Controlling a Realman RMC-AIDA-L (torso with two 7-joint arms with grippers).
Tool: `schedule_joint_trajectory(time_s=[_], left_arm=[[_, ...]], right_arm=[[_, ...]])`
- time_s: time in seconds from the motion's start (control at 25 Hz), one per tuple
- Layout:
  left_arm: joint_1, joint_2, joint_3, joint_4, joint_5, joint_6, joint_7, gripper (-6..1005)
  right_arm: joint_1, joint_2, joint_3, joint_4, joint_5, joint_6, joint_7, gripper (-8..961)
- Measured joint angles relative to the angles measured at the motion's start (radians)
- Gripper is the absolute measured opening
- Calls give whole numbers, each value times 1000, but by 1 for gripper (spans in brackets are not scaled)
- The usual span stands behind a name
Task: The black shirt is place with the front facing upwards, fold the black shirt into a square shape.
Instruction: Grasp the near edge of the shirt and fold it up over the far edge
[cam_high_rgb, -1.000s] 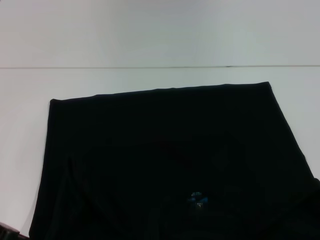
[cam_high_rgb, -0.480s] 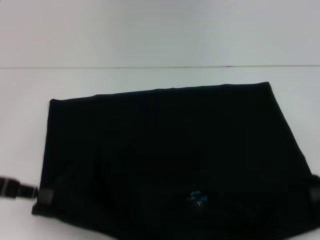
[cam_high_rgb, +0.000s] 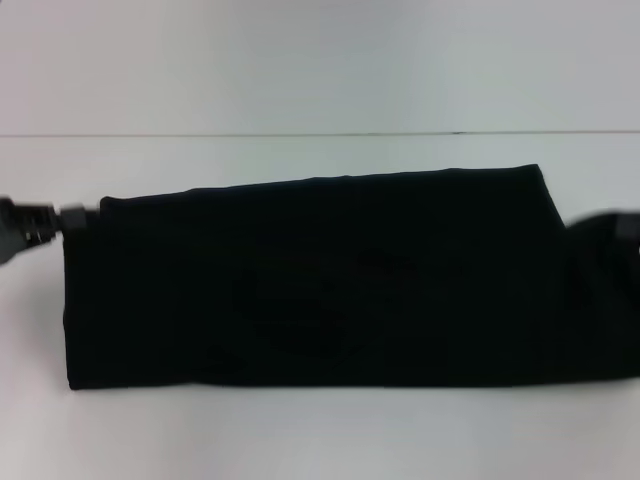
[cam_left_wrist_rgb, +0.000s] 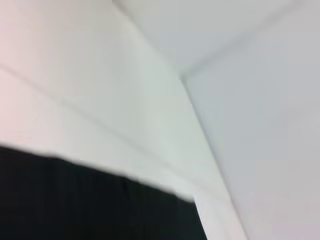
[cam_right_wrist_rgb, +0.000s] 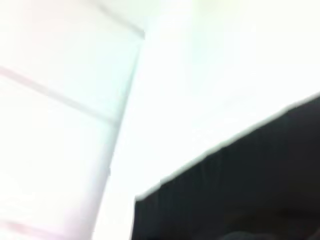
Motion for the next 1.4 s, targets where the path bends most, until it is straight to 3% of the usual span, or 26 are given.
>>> schedule_joint_trajectory(time_s=[0.12,0.48,0.52,0.8,1.16,1.4], left_arm=[[5,-15,-5,-31,-54,-96,9,94],[3,-103,-2,-60,-166,-402,87,97],[3,-103,-2,-60,-166,-402,87,97],[-22,-138,1,-67,-202,-531,166,100],[-43,-160,1,-88,-248,-658,249,103],[-67,-188,2,-100,-274,-760,310,105]], right_arm=[[-3,31,-1,35,88,92,-14,65],[33,163,-8,67,195,406,-143,65],[42,173,-9,75,197,437,-164,65],[90,201,-9,133,246,585,-269,65],[132,237,-11,145,304,686,-351,64],[169,243,-18,196,309,774,-417,63]])
